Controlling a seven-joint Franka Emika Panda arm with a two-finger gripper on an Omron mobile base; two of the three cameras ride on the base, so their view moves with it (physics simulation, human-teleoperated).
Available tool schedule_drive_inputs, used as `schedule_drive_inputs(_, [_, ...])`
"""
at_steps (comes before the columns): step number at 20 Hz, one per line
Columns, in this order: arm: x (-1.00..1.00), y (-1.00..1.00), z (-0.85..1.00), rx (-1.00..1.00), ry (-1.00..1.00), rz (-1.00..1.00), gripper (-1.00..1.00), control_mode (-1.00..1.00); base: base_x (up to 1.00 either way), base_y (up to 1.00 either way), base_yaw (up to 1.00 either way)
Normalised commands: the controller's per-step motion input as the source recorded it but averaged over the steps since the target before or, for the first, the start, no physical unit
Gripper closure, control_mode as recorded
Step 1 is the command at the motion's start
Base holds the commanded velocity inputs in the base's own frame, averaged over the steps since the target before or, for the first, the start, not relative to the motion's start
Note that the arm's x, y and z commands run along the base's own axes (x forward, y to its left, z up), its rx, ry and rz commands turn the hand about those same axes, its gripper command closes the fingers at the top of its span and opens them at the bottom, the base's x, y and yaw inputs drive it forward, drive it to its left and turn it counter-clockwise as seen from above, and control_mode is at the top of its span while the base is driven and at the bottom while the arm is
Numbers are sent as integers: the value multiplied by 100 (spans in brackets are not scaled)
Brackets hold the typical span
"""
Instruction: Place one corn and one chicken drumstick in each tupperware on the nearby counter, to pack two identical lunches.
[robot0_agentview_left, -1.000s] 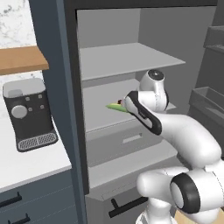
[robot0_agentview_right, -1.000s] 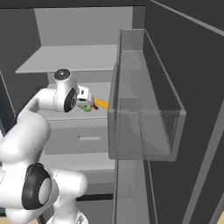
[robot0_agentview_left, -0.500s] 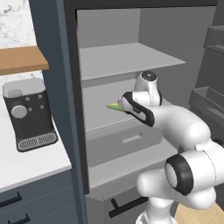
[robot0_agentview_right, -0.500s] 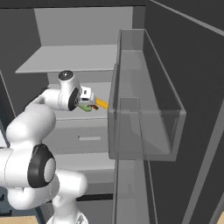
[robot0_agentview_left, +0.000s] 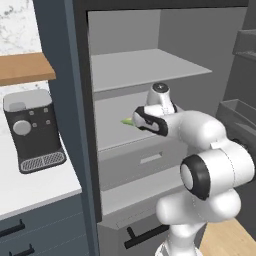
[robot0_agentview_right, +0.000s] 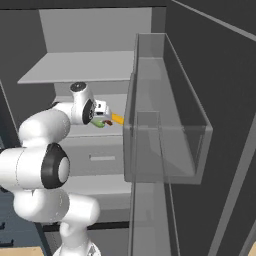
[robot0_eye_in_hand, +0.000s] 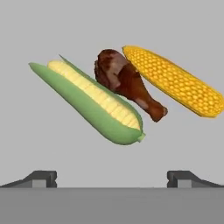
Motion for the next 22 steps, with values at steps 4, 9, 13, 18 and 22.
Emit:
schedule_drive_inputs(4, [34, 2, -20, -4, 12, 0, -100, -100, 0, 0, 0])
schedule_drive_inputs(9, [31, 0, -12, -2, 7, 0, -100, -100, 0, 0, 0])
schedule_drive_inputs(13, [23, 0, -18, -4, 5, 0, -100, -100, 0, 0, 0])
schedule_drive_inputs(18, [12, 0, -24, -4, 3, 0, -100, -100, 0, 0, 0])
schedule_drive_inputs(22, [21, 1, -3, 0, 0, 0, -100, -100, 0, 0, 0])
